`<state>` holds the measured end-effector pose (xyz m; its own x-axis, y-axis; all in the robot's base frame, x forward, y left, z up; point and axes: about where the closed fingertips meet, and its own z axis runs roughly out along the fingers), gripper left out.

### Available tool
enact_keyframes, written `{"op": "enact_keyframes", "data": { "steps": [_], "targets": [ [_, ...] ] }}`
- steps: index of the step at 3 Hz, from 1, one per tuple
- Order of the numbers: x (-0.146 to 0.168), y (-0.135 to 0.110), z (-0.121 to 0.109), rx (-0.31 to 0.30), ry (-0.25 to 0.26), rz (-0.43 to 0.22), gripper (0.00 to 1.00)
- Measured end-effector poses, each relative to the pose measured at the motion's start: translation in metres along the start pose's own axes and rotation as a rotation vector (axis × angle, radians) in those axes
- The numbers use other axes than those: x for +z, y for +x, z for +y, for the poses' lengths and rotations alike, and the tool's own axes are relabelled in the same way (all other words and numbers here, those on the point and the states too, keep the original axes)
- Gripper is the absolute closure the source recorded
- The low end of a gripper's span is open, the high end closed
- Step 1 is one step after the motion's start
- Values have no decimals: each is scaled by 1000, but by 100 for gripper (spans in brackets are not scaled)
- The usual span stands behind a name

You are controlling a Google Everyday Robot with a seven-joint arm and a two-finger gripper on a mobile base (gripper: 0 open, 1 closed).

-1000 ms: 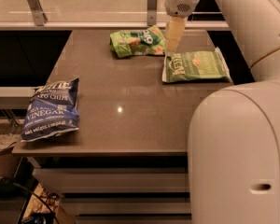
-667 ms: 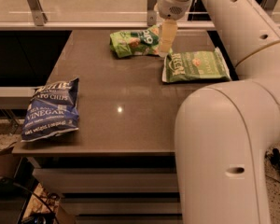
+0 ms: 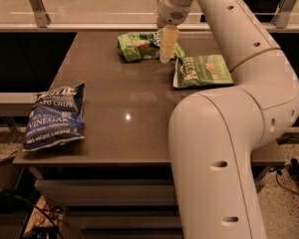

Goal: Move green rice chip bag near blue chip bag

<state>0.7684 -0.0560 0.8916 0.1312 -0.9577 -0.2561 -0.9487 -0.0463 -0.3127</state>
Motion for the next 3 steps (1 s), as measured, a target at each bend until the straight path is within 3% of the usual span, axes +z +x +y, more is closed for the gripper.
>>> {"op": "enact_keyframes", "data": {
  "steps": [3],
  "targets": [
    [38,-31,-12,-53,-26,-76,0]
  ]
}}
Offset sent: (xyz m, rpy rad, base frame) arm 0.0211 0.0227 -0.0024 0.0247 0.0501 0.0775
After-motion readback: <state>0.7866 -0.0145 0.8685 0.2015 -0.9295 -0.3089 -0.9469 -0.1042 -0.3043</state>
